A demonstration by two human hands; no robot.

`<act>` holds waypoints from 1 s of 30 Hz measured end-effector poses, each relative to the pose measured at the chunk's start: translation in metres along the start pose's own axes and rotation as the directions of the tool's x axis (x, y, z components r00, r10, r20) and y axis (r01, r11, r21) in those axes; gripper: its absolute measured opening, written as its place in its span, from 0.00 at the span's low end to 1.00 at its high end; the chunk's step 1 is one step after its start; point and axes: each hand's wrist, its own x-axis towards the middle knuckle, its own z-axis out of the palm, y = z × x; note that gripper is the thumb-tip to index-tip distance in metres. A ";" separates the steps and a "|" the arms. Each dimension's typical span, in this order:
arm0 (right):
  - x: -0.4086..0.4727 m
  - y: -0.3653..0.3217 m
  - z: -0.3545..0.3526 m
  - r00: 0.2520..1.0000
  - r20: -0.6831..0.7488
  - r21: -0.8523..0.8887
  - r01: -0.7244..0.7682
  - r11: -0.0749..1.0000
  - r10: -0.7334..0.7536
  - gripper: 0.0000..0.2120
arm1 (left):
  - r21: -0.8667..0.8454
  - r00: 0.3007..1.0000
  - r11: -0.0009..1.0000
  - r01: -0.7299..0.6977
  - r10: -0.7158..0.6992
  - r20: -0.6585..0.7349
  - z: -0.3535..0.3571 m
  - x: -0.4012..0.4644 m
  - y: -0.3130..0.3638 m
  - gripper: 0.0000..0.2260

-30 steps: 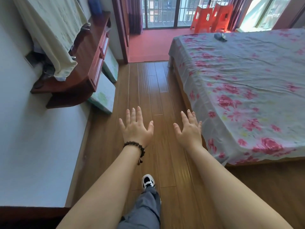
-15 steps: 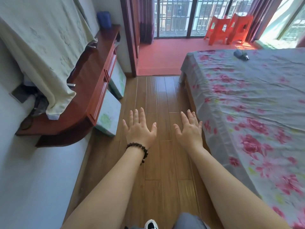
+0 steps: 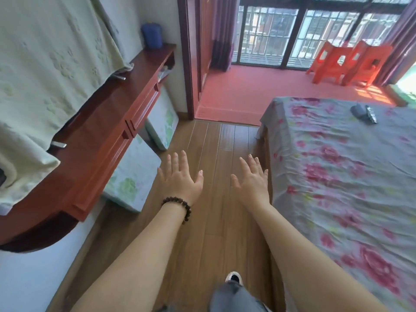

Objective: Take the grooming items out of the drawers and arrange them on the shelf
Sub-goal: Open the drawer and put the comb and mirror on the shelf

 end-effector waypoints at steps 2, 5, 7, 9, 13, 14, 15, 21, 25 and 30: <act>0.039 0.003 -0.007 0.999 0.021 0.003 0.037 0.999 -0.037 0.28 | -0.007 0.999 0.999 0.049 -0.049 -0.019 0.002 0.030 0.013 0.33; 0.092 -0.001 -0.008 0.994 0.059 0.010 0.089 0.996 -0.089 0.27 | 0.002 0.992 0.994 0.111 -0.111 -0.051 0.002 0.068 0.023 0.33; 0.123 -0.008 -0.003 0.988 0.089 0.019 0.124 0.992 -0.125 0.27 | 0.001 0.986 0.988 0.154 -0.154 -0.060 0.002 0.089 0.024 0.33; 0.152 -0.018 0.005 0.978 0.127 0.035 0.162 0.986 -0.165 0.28 | 0.000 0.977 0.979 0.204 -0.203 -0.058 0.003 0.111 0.021 0.33; 0.208 -0.045 0.027 0.947 0.198 0.051 0.246 0.968 -0.252 0.29 | 0.013 0.953 0.955 0.296 -0.294 -0.076 0.006 0.155 0.004 0.33; 0.221 -0.054 0.035 0.939 0.211 0.049 0.269 0.962 -0.273 0.29 | 0.015 0.946 0.949 0.316 -0.313 -0.084 0.007 0.166 -0.002 0.33; 0.235 -0.062 0.043 0.930 0.223 0.048 0.289 0.956 -0.292 0.30 | 0.012 0.939 0.942 0.335 -0.333 -0.090 0.008 0.178 -0.009 0.33; 0.310 -0.135 0.094 0.837 0.328 0.056 0.445 0.894 -0.438 0.29 | 0.013 0.862 0.872 0.490 -0.482 -0.154 0.000 0.246 -0.071 0.33; 0.345 -0.201 0.126 0.734 0.406 0.086 0.562 0.822 -0.544 0.27 | -0.017 0.781 0.797 0.604 -0.596 -0.189 -0.012 0.274 -0.115 0.33; 0.365 -0.266 0.165 0.584 0.455 0.131 0.703 0.699 -0.672 0.28 | -0.052 0.667 0.697 0.715 -0.703 -0.246 -0.026 0.283 -0.161 0.33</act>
